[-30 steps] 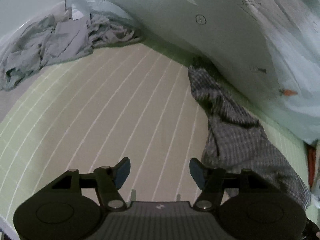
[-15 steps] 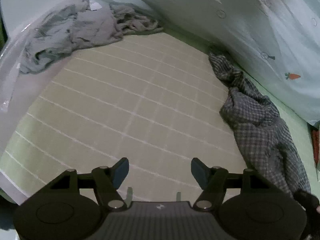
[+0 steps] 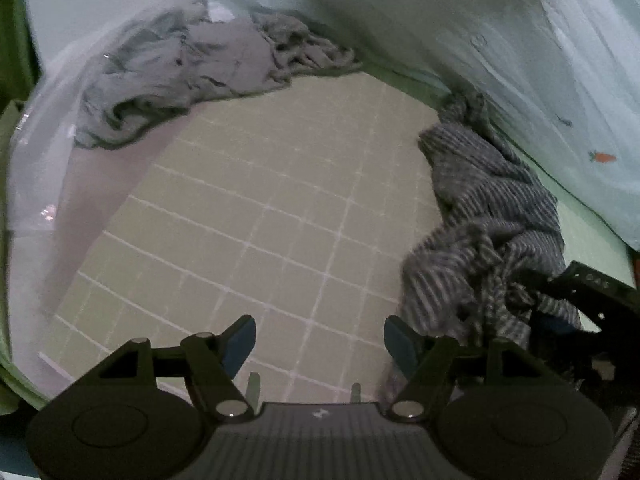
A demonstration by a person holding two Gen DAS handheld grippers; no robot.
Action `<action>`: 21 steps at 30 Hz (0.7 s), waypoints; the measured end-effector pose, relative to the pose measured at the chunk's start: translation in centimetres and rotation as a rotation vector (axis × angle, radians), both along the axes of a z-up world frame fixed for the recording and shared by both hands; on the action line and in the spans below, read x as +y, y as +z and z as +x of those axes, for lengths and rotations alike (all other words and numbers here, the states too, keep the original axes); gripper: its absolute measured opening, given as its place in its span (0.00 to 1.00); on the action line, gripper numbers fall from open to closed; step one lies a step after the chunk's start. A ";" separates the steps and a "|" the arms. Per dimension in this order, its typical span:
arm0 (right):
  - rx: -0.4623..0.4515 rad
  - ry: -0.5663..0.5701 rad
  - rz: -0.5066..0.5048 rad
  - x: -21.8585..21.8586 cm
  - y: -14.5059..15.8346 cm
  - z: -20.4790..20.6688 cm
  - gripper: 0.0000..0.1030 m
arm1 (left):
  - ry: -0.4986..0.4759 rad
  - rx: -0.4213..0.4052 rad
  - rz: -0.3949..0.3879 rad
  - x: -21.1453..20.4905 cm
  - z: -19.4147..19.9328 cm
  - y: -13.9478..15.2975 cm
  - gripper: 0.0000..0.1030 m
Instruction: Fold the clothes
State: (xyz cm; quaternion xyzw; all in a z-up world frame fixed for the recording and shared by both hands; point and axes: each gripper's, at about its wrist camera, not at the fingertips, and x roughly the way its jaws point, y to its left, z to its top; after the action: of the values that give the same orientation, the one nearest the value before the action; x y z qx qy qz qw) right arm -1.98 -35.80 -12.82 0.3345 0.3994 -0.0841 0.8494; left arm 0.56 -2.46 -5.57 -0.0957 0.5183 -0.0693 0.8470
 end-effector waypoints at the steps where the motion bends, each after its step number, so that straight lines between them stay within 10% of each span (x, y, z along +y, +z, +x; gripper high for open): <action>1: -0.005 0.012 -0.042 -0.3 0.6 -0.6 0.61 | -0.012 0.009 -0.005 -0.4 0.0 -0.2 0.73; 15: 0.069 -0.172 -0.327 -8.5 1.7 -6.5 0.76 | -0.064 0.147 0.060 -7.3 -0.1 -4.8 0.68; 21: 0.127 -0.152 -0.282 -10.7 -0.5 -4.9 0.75 | -0.006 0.161 0.042 -6.8 0.5 -5.3 0.13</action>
State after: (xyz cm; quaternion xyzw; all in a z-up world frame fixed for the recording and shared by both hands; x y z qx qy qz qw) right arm -6.88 -46.46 -13.30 0.2351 0.4102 -0.2246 0.8521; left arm 1.09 -9.30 -10.90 -0.0816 0.5865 -0.0531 0.8041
